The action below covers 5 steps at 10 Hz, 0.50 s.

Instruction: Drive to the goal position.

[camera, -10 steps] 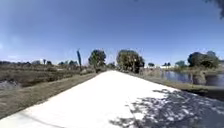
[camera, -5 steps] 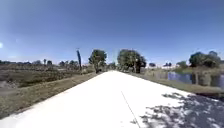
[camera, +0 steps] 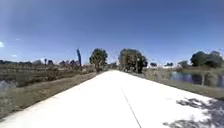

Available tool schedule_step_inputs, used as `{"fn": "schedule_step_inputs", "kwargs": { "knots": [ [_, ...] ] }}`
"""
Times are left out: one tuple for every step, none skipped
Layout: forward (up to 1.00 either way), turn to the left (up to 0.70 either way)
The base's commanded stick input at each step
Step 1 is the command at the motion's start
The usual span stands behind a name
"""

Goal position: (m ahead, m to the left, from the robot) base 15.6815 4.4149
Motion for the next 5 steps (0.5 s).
{"fn": "schedule_step_inputs", "kwargs": {
  "knots": [
    [1.0,-0.09],
    [1.0,0.0],
    [1.0,0.0],
    [1.0,0.0],
    [1.0,0.0]
  ]
}}
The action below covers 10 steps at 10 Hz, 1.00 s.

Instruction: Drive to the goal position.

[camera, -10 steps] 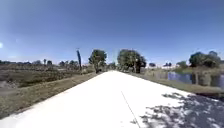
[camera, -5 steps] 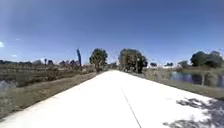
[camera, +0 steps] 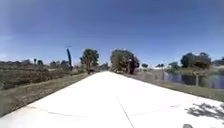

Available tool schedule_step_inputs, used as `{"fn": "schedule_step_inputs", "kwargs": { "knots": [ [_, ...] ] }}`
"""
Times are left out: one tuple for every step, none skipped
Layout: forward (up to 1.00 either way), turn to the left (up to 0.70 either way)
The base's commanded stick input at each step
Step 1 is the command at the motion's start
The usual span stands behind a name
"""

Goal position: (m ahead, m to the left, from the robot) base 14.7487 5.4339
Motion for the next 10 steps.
{"fn": "schedule_step_inputs", "kwargs": {
  "knots": [
    [1.0,0.0],
    [1.0,0.0],
    [1.0,0.0],
    [1.0,0.0],
    [1.0,0.0],
    [1.0,0.0],
    [1.0,0.0],
    [1.0,0.0],
    [1.0,0.16],
    [1.0,0.31]
  ]
}}
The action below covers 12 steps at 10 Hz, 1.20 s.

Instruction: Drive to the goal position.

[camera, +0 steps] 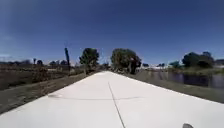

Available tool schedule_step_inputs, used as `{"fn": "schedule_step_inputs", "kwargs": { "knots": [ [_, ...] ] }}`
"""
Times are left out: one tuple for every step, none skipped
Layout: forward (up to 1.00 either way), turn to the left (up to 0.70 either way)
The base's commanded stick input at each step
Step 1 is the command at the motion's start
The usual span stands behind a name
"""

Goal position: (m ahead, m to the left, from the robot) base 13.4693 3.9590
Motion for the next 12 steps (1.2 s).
{"fn": "schedule_step_inputs", "kwargs": {
  "knots": [
    [1.0,0.16],
    [1.0,0.02],
    [1.0,0.0],
    [1.0,0.0],
    [1.0,0.0],
    [1.0,0.0],
    [1.0,0.0],
    [1.0,0.0],
    [1.0,0.0],
    [1.0,0.0],
    [1.0,0.0],
    [1.0,0.0]
  ]
}}
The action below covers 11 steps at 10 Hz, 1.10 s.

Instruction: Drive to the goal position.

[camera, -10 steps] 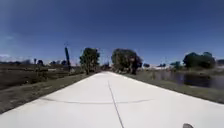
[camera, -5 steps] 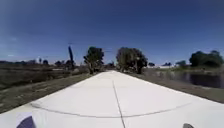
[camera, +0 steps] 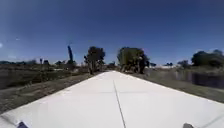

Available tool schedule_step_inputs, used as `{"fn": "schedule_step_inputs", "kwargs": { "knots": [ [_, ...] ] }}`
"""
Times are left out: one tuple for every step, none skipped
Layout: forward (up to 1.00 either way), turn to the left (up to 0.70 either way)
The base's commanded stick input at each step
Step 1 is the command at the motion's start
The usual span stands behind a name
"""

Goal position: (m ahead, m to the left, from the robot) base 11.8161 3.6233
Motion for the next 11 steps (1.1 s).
{"fn": "schedule_step_inputs", "kwargs": {
  "knots": [
    [1.0,0.0],
    [1.0,0.0],
    [1.0,-0.01],
    [1.0,-0.05],
    [1.0,-0.08],
    [1.0,-0.12],
    [1.0,-0.29],
    [1.0,-0.32],
    [1.0,-0.23],
    [1.0,-0.13],
    [1.0,-0.03]
  ]
}}
